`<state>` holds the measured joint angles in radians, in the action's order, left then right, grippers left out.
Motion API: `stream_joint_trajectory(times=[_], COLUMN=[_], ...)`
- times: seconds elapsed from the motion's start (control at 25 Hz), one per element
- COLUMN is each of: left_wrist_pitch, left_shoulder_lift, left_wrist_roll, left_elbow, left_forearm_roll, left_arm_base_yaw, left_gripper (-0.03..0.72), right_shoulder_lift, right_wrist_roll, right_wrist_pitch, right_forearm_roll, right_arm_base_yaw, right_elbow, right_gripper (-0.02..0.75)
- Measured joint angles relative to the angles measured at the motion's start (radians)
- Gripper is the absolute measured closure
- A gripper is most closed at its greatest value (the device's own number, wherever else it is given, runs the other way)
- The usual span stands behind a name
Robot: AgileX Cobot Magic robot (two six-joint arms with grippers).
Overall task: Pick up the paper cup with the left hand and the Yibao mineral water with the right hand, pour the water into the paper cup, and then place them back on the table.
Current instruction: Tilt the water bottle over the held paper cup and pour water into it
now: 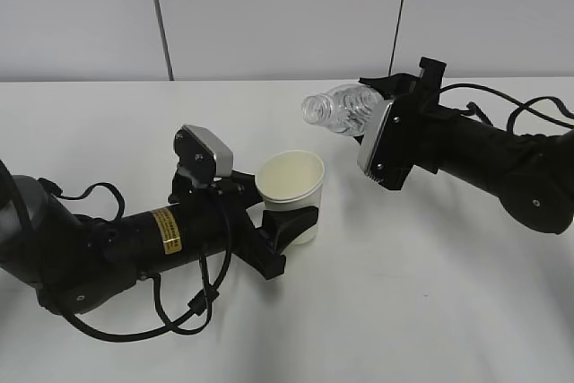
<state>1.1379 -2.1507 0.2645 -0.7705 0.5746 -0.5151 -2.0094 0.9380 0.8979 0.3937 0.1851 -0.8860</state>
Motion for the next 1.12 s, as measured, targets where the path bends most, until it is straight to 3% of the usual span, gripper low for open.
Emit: stream_joint_trajectory(times=[1.12], left_wrist_pitch=[0.000], left_shoulder_lift=[0.000], left_wrist_roll=[0.000], left_elbow=[0.000], left_forearm_roll=[-0.004], left_arm_base_yaw=[-0.003], left_gripper=[0.245], right_shoulder_lift=[0.000], right_wrist_roll=[0.306], right_wrist_pitch=[0.000], right_forearm_roll=[-0.026], right_arm_base_yaw=[0.028], right_elbow=[-0.011], right_gripper=[0.248])
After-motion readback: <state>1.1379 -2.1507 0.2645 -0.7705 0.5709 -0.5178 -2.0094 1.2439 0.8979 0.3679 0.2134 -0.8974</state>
